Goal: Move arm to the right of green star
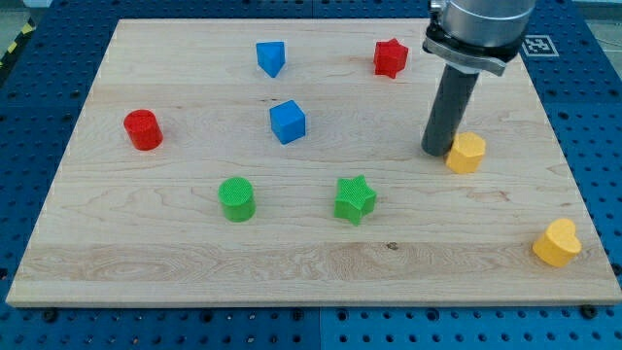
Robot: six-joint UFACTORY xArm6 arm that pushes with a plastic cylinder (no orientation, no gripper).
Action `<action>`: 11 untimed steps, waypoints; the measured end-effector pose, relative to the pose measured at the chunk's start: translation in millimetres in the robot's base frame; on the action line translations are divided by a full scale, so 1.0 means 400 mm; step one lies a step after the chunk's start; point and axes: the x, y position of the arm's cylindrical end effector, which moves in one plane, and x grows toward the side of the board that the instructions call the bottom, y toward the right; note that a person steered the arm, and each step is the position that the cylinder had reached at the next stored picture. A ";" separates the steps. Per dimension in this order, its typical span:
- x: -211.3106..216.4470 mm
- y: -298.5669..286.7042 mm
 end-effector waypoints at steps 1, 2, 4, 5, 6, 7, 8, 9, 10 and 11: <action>-0.019 0.022; -0.025 0.046; 0.077 0.098; 0.090 0.128; 0.088 0.140; 0.040 0.165; 0.035 0.179; 0.068 0.187; 0.086 0.187; 0.103 0.205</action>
